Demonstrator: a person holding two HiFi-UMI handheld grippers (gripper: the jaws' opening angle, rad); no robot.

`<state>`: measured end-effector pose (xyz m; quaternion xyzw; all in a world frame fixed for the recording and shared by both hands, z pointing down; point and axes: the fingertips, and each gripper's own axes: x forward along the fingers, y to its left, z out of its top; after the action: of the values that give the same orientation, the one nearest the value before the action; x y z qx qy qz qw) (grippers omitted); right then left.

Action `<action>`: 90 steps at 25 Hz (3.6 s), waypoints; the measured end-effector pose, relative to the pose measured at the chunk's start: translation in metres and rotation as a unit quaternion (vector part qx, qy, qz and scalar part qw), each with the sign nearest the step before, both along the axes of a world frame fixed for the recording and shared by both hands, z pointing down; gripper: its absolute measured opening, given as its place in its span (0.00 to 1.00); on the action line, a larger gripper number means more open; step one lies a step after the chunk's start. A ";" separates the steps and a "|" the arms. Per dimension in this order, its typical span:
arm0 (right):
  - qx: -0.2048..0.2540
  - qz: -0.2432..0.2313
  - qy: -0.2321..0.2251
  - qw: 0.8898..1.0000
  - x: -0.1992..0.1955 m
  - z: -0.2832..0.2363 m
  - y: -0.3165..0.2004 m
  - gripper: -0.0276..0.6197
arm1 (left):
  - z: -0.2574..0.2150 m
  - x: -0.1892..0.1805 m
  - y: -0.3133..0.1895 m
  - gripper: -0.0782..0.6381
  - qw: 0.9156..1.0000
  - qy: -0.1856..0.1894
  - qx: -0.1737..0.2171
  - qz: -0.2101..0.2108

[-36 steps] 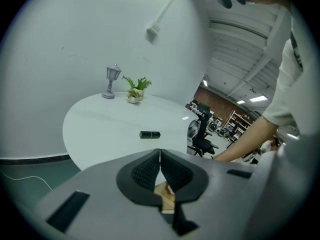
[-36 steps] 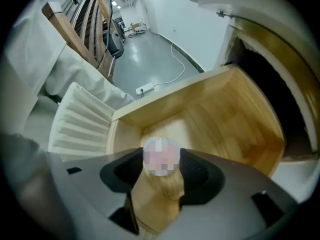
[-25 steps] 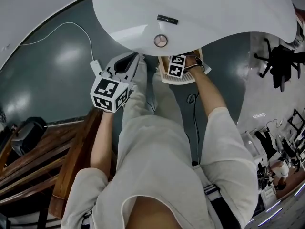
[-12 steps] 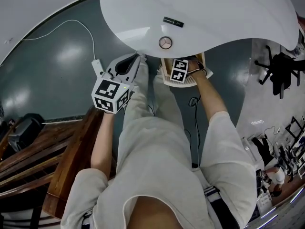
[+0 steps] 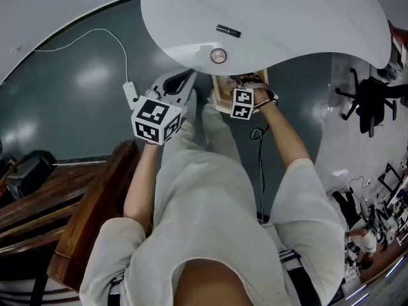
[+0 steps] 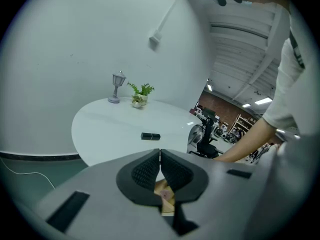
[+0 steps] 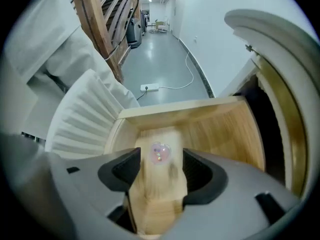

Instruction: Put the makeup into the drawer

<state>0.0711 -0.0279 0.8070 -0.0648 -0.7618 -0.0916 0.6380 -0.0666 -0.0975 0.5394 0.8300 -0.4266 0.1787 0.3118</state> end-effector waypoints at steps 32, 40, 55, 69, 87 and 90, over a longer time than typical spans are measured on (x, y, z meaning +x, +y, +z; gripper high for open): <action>0.071 0.139 -0.222 0.962 -0.065 -0.198 -0.087 0.44 | -0.056 -0.016 0.012 0.13 0.996 -0.013 0.048 -0.067; 0.010 0.171 -0.223 0.960 -0.090 -0.184 -0.111 0.44 | -0.051 -0.040 0.012 0.13 0.994 -0.014 0.041 -0.099; -0.033 0.154 -0.189 0.969 -0.101 -0.164 -0.110 0.38 | -0.045 -0.058 0.007 0.13 0.993 -0.014 0.031 -0.115; -0.001 0.192 -0.218 0.957 -0.066 -0.192 -0.094 0.38 | -0.043 -0.024 0.003 0.13 0.998 -0.008 0.032 -0.059; 0.002 0.290 -0.198 0.936 0.037 -0.182 -0.035 0.38 | -0.026 0.053 0.009 0.13 0.999 0.002 0.019 0.048; 0.001 0.266 -0.174 0.948 0.039 -0.165 -0.027 0.38 | -0.023 0.053 0.011 0.13 0.999 0.002 0.016 0.049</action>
<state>0.1099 -0.0554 0.6420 0.1579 -0.8506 0.0708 0.4965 -0.0136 -0.0862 0.5163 0.8550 -0.3878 0.1848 0.2904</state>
